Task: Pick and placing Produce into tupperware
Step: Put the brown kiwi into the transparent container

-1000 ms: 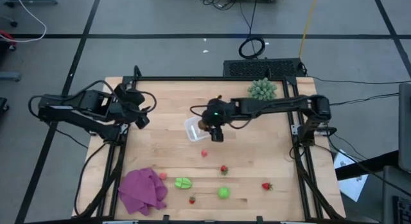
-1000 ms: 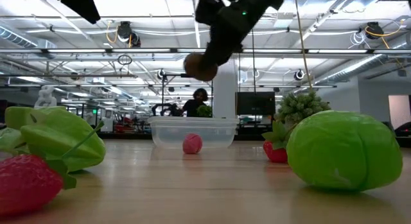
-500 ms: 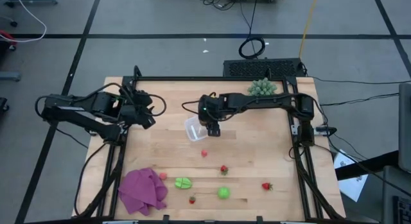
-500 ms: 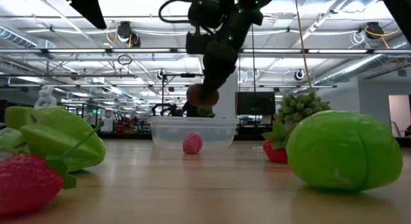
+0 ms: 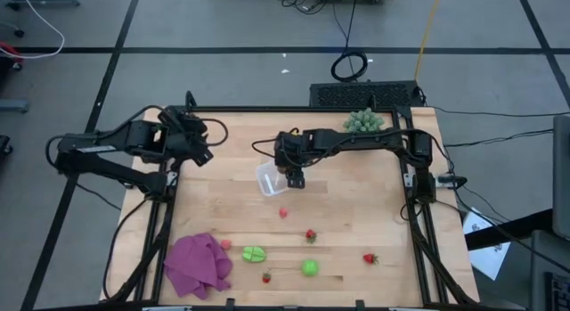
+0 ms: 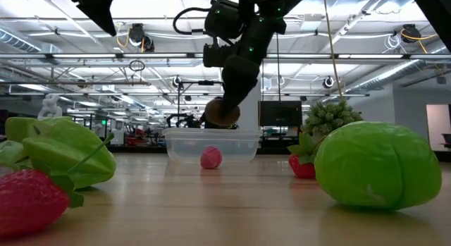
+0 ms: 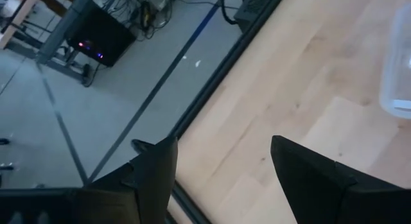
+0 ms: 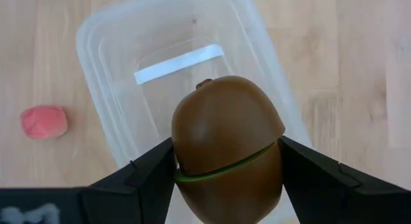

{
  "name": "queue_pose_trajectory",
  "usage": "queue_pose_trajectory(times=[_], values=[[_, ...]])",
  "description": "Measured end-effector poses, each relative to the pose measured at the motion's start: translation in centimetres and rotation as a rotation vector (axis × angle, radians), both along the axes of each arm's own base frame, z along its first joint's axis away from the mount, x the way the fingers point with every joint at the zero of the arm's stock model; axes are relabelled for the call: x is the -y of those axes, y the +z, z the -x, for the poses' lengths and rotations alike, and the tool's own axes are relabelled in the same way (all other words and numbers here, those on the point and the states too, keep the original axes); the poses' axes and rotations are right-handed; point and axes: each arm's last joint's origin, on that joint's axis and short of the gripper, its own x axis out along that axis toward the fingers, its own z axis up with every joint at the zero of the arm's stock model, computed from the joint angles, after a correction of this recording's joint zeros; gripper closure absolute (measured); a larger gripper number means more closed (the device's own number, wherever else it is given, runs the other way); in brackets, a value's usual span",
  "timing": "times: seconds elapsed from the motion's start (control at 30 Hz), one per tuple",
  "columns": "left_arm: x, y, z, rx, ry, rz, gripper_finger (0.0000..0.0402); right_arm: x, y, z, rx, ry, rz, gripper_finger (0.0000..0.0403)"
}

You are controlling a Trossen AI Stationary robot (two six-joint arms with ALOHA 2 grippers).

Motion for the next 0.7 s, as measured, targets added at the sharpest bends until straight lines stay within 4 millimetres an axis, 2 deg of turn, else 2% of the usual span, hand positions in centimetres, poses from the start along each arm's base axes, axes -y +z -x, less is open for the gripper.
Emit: queue_pose_trajectory(times=[0.37, 0.7], values=[[-1.2, 0.0, 0.2, -0.02, 0.063, -0.008, 0.0144, 0.1, -2.6, -1.0, -0.024, 0.013, 0.001, 0.0161], [-1.5, 0.0, 0.3, -0.026, 0.073, -0.009, 0.0144, 0.2, -3.6, -1.3, -0.034, 0.023, 0.003, 0.0161]])
